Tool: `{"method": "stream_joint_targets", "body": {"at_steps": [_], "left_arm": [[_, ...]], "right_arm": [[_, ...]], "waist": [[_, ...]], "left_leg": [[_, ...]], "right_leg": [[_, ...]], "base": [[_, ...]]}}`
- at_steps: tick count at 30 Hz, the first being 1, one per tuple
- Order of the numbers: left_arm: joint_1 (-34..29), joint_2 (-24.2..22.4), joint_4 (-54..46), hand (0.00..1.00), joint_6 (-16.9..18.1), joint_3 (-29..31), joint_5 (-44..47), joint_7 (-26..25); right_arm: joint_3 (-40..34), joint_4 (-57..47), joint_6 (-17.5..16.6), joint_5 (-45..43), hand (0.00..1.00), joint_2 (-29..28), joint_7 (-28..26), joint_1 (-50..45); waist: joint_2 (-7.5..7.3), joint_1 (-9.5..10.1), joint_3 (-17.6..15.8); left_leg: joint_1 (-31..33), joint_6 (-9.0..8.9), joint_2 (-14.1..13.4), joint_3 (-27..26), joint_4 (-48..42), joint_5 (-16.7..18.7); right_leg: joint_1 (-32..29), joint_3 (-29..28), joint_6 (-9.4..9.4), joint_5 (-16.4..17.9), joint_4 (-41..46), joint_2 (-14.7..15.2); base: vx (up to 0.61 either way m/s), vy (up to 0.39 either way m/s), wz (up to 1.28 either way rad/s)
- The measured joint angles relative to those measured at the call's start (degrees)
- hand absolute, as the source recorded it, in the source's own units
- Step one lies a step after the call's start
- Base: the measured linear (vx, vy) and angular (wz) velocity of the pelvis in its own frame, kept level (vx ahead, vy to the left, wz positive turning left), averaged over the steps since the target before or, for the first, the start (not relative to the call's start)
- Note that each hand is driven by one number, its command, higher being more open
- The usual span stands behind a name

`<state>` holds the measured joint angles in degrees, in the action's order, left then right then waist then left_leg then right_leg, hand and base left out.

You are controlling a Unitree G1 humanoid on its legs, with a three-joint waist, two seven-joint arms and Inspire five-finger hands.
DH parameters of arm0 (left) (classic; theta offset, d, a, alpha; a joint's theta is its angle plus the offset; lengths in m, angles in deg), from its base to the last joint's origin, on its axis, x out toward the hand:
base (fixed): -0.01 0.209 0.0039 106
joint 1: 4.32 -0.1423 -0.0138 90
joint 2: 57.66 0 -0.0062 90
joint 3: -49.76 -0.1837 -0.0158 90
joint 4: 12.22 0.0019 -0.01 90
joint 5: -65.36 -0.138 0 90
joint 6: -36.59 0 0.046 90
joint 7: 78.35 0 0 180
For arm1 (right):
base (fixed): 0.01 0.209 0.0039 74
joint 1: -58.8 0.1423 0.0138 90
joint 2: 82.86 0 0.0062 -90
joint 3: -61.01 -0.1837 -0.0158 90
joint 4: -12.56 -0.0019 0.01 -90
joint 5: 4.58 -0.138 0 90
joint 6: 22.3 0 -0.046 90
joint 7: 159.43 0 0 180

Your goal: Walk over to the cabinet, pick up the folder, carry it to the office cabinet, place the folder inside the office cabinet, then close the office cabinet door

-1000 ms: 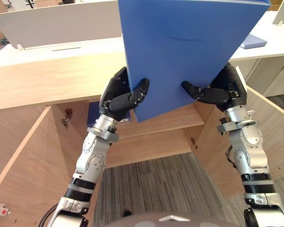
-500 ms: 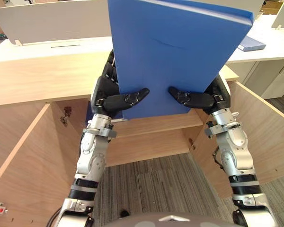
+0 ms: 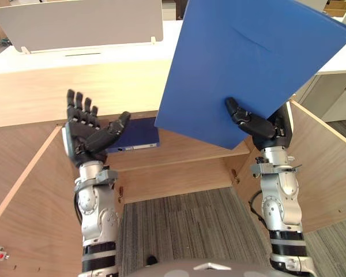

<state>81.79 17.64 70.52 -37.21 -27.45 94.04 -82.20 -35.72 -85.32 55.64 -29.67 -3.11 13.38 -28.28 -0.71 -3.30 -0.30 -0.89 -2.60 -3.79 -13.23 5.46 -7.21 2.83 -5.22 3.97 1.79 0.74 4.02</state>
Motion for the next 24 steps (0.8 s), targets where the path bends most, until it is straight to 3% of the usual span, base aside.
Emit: {"method": "stream_joint_targets", "body": {"at_steps": [10,19,24], "left_arm": [[-4.03,-1.73,9.1,1.0,-2.13,-0.43,-7.81,-1.15],[-4.84,-1.61,20.65,1.0,-4.57,-0.8,-20.62,-2.15],[-5.66,0.8,29.7,1.0,-6.2,-3.03,-23.3,-1.91]], "right_arm": [[-0.02,-2.29,0.05,-0.01,0.0,-1.46,-0.26,-4.81],[1.13,-1.25,0.36,0.0,0.0,-1.26,-0.27,-7.12],[3.46,-0.01,0.5,0.09,0.0,-0.18,-0.46,-8.85]], "waist": [[0.02,0.03,-0.02],[0.02,0.01,-0.03],[-0.07,-0.05,-0.06]], "left_leg": [[0.59,-0.35,-0.01,0.54,-0.01,0.33],[1.15,-0.47,-0.03,1.29,0.01,0.43],[1.51,-0.58,-0.27,1.21,0.01,0.53]], "right_leg": [[-0.05,0.63,-0.09,0.35,-0.25,0.01],[-0.15,1.37,-0.09,0.54,-0.44,-0.03],[-0.8,1.24,-0.17,0.77,-0.21,-0.17]], "base": [[0.01,-0.001,0.02],[0.01,-0.002,0.04],[0.0,0.0,0.0]]}}
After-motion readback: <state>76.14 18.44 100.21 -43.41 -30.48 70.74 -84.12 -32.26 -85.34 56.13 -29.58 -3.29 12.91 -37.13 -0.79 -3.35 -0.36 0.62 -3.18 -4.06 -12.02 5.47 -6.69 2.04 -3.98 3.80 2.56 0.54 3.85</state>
